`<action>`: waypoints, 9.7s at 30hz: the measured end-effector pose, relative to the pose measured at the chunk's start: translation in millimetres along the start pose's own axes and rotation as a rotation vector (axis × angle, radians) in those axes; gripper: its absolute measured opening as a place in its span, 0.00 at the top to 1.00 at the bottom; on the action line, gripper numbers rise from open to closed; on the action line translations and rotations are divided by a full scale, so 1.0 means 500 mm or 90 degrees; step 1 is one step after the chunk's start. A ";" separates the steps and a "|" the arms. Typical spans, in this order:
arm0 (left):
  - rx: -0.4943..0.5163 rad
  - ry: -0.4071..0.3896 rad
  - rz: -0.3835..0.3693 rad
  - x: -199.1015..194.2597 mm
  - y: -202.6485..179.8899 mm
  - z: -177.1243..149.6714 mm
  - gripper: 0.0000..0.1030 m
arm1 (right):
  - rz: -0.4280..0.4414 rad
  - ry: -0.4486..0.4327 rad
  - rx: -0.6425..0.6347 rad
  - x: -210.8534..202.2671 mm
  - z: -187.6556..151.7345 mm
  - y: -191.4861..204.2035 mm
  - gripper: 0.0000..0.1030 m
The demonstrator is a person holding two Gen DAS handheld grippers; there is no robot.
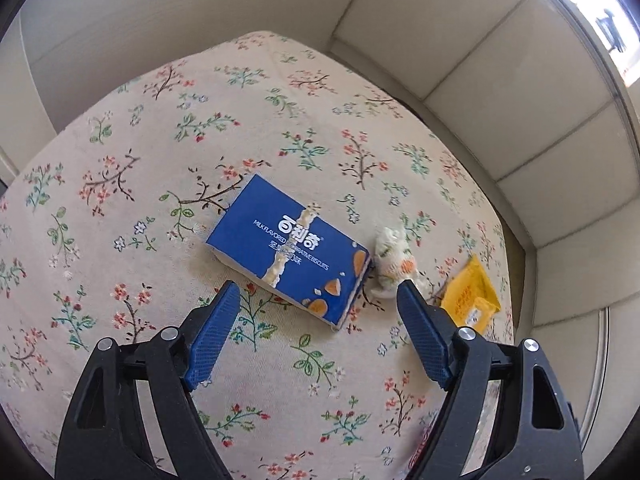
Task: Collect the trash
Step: 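Grasp the blue biscuit box with left tool while right tool grasps the plastic bottle, then carry the biscuit box and plastic bottle with both tools over the bin, then open both tools to drop the biscuit box and bottle into the bin, then move both tools back over the table toward the remaining trash, then grasp the white tissue bundle with left tool while right tool grasps the yellow packet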
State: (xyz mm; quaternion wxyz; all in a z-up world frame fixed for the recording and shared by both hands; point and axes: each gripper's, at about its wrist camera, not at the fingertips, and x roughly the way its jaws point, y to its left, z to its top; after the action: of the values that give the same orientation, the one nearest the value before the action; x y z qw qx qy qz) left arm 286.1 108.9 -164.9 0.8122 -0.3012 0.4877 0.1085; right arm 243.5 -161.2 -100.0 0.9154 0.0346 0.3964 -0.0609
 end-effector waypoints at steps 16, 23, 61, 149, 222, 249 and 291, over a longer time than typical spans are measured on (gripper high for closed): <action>0.017 -0.047 0.178 0.101 -0.045 0.057 0.33 | 0.008 0.055 0.031 0.063 -0.006 -0.015 0.12; 0.033 -0.043 0.067 0.078 -0.011 0.067 0.49 | 0.026 0.081 0.046 0.061 -0.008 -0.041 0.12; 0.221 -0.098 -0.096 -0.258 -0.029 -0.092 0.49 | 0.158 0.160 0.034 0.078 -0.056 -0.011 0.79; 0.578 0.010 -0.325 -0.210 -0.591 -0.624 0.48 | -0.156 -0.049 0.265 -0.273 -0.151 -0.729 0.26; 0.318 -0.041 -0.103 -0.092 -0.241 -0.199 0.26 | -0.063 -0.008 0.037 -0.051 0.012 -0.167 0.12; 0.193 -0.066 0.052 0.121 -0.136 -0.017 0.70 | 0.057 0.120 0.048 0.186 0.036 -0.033 0.12; 0.092 -0.150 0.033 0.020 -0.053 0.064 0.73 | 0.183 0.161 0.034 0.301 0.035 0.116 0.73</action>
State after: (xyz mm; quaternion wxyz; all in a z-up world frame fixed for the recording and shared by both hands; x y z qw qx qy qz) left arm 326.8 105.9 -152.4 0.8805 -0.2145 0.4027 0.1286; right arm 366.3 -118.2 -197.2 0.8563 0.1228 0.4974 0.0650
